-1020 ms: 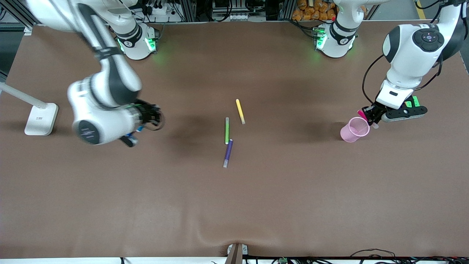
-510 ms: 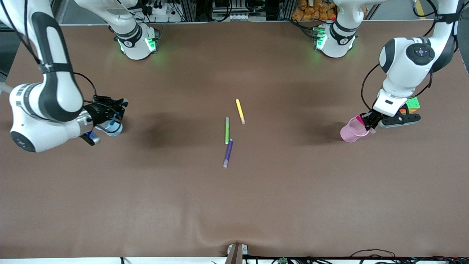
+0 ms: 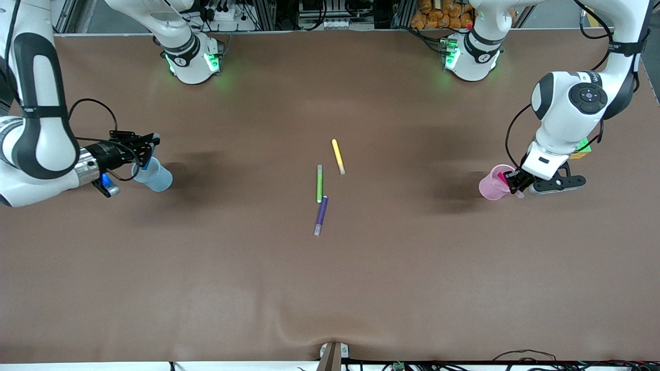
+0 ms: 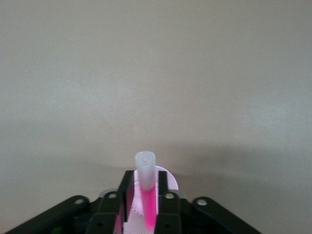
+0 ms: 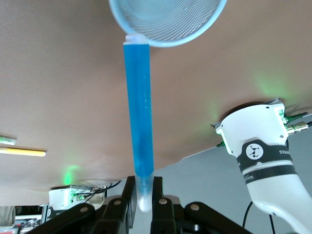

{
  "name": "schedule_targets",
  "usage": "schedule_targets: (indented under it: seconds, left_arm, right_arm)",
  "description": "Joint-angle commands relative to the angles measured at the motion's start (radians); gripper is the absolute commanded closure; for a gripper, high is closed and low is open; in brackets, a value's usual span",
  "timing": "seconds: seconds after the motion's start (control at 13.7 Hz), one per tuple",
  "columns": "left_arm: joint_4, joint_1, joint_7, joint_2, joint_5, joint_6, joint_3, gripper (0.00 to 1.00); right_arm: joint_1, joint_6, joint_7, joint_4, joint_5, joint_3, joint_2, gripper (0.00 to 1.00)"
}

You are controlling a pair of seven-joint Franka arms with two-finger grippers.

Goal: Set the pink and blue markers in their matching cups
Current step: 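Lower the pink marker into the pink cup while the right gripper carries the blue marker, then release the blue marker into the blue cup while the left gripper withdraws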

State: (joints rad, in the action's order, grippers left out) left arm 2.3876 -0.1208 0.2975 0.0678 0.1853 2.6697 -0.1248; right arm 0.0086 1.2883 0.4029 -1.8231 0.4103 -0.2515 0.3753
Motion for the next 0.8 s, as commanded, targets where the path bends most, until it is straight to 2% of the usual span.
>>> schedule_targets:
  seconds: [0.0, 0.22, 0.29, 0.44, 0.73]
  left_arm:
    - [-0.080, -0.019, 0.002, 0.004, 0.025, -0.086, -0.010, 0.00]
    - [-0.236, -0.008, 0.000, 0.003, 0.025, -0.377, -0.033, 0.00]
    - [-0.301, -0.011, 0.002, -0.002, 0.019, -0.481, -0.062, 0.00]
    - [-0.446, -0.013, -0.003, -0.005, 0.008, -0.670, -0.072, 0.00]
    - [-0.704, -0.011, -0.084, -0.010, -0.118, -0.910, -0.082, 0.00]
  right_arm:
    - [-0.005, 0.000, -0.053, -0.013, 0.022, -0.020, 0.011, 1.00]
    - [-0.010, 0.017, -0.088, -0.022, 0.025, -0.025, 0.028, 1.00]
    - [-0.016, 0.019, -0.108, -0.024, 0.036, -0.028, 0.039, 1.00]
    - [-0.021, 0.019, -0.157, -0.025, 0.044, -0.041, 0.069, 1.00]
    - [-0.022, 0.052, -0.197, -0.067, 0.087, -0.090, 0.077, 1.00]
